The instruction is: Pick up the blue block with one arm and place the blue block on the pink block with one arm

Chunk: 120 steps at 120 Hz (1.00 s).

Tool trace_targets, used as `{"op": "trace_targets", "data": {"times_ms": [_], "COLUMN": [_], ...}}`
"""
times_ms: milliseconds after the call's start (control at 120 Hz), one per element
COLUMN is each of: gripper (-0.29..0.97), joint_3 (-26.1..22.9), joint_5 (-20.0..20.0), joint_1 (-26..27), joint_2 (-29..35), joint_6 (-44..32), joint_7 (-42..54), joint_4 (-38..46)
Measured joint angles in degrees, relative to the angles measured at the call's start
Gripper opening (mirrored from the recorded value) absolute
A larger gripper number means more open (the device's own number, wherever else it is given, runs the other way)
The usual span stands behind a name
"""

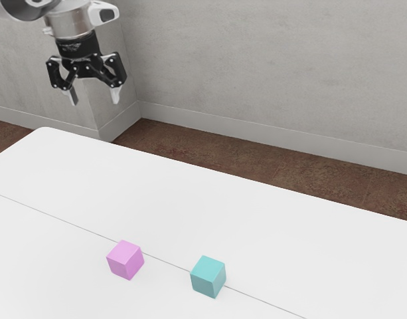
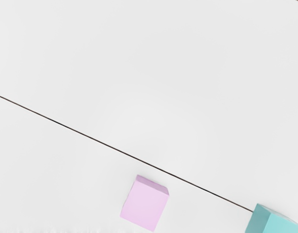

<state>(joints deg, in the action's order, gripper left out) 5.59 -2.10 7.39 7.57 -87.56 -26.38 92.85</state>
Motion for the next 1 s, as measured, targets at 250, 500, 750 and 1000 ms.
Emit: {"op": "trace_targets", "data": {"times_ms": [250, 500, 750, 1000], "gripper": [0.68, 0.68, 0.68, 0.68], "joint_3": [0.54, 5.03, 3.73, 1.57], "joint_5": [0.68, 4.32, 8.55, 9.09], "joint_1": [3.62, 22.99, 34.65, 17.93], "joint_2": [-2.06, -6.84, -6.11, -4.54], "joint_6": [-0.59, -12.10, -31.54, -41.11], "joint_7": [-7.26, -12.72, -16.00, -14.79], "joint_4": [4.15, 16.31, 31.79, 38.21]}}
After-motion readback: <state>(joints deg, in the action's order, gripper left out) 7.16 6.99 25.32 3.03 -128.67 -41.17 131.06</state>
